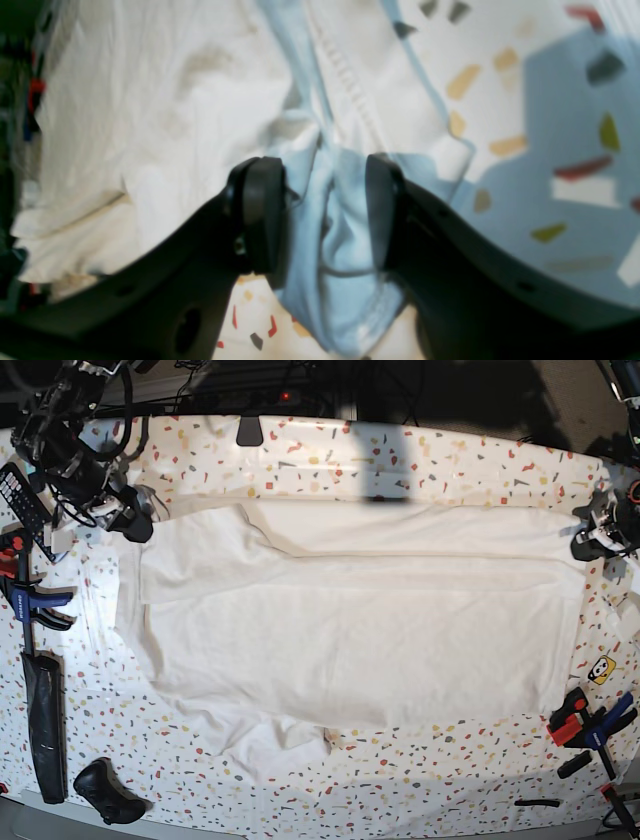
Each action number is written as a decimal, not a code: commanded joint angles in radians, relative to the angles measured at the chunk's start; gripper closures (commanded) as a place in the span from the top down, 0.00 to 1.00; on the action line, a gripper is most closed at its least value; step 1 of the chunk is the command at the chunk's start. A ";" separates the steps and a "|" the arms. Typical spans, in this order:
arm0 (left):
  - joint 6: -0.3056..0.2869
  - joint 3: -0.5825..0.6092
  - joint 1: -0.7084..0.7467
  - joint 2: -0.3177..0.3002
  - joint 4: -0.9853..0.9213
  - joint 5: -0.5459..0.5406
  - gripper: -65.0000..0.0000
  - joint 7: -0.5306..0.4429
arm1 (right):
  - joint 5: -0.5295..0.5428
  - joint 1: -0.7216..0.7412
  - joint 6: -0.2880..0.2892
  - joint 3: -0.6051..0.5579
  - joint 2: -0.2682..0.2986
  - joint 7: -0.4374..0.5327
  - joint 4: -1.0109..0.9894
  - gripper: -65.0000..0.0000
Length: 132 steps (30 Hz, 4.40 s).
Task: Fold the T-shirt properly
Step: 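Pull the grasped edge to straighten and flatten the fold, then release the shirt and move the right gripper toward the shirt's side edge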
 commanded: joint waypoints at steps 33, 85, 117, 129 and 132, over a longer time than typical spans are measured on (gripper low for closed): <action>-0.016 -0.006 0.020 -0.030 0.019 -0.018 0.00 0.029 | 0.016 -0.229 -0.005 -0.056 0.000 -0.032 0.022 0.00; 0.061 -0.006 0.123 -0.051 0.019 0.245 0.00 -0.114 | -0.138 -0.352 -0.067 -0.056 0.008 0.163 0.204 0.00; 0.061 -0.006 0.116 -0.131 0.327 0.187 0.33 -0.191 | 0.113 -0.349 0.012 -0.056 0.153 -0.043 0.334 0.19; 0.061 -0.006 0.115 -0.062 0.355 0.259 0.33 -0.678 | 0.101 -0.163 0.012 0.041 0.123 0.014 0.468 0.19; 0.081 -0.006 0.087 -0.031 0.354 0.260 0.33 -0.653 | 0.047 -0.111 0.012 0.040 0.117 0.018 0.468 0.19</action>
